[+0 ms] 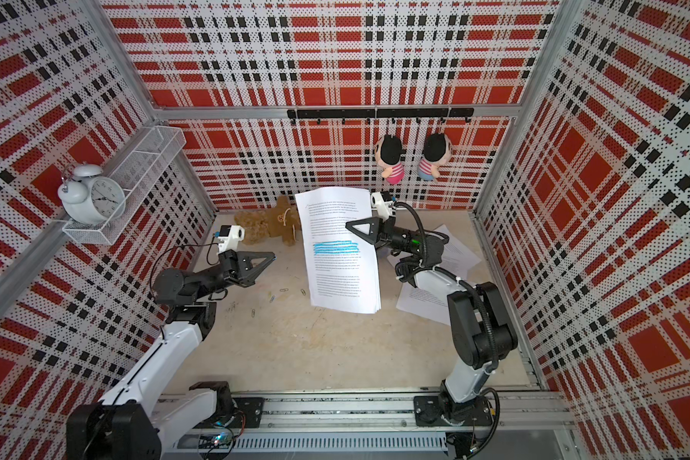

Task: Unclip the paperclips from the documents
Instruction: Remove the paper clip from the document, then place the paper clip at the center of the board.

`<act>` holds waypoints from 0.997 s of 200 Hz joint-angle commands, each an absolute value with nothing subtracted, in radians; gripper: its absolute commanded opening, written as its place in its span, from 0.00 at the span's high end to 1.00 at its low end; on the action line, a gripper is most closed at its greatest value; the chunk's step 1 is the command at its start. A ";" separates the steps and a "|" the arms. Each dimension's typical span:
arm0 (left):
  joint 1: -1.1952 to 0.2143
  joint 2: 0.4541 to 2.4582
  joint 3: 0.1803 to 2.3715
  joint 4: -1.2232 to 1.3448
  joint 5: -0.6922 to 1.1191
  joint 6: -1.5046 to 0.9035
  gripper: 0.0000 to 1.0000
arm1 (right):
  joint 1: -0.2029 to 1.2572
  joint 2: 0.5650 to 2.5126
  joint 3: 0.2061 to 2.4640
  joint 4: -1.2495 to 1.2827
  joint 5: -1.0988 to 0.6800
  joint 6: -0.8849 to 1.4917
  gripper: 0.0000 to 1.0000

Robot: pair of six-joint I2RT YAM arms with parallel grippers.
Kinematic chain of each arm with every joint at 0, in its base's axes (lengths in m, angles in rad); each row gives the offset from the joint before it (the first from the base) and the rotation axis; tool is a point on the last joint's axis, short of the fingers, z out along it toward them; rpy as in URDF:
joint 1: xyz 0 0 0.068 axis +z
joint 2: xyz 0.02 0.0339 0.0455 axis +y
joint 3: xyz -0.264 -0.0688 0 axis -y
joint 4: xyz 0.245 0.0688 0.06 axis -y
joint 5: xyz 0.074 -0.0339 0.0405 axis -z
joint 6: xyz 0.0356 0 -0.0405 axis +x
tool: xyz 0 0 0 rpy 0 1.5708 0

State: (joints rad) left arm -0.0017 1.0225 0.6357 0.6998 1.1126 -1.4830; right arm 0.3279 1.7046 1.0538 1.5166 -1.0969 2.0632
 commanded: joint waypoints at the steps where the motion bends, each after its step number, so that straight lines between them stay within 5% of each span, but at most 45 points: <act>1: -0.056 1.027 0.771 -0.163 0.795 -0.771 1.00 | 0.348 1.662 1.009 1.374 -1.164 2.112 1.00; 31: -0.094 1.043 0.747 -0.354 0.486 -0.658 1.00 | 0.391 1.556 1.000 0.711 -1.150 1.627 1.00; 50: -0.092 1.002 0.695 -0.363 0.322 -0.692 1.00 | 0.434 1.514 1.100 0.073 -1.026 1.175 1.00; 63: -0.096 0.982 0.658 -0.389 0.229 -0.716 1.00 | 0.468 1.528 1.148 -0.150 -0.951 1.035 1.00; 95: -0.071 0.956 0.556 -0.459 0.046 -0.748 0.98 | 0.554 1.529 1.081 -0.086 -0.853 1.098 1.00; 132: 0.018 0.965 0.461 -0.402 0.036 -0.729 0.87 | 0.629 1.573 1.064 -0.016 -0.802 1.128 1.00; 199: 0.072 0.987 0.507 -0.387 0.044 -0.700 0.40 | 0.548 1.678 0.990 -0.084 -0.627 0.969 1.00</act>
State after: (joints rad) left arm 0.0608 0.9840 0.4686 -0.4030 0.0620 -0.7261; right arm 0.5747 1.6234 1.0069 -0.0303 -0.7280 1.0603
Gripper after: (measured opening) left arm 0.527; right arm 0.044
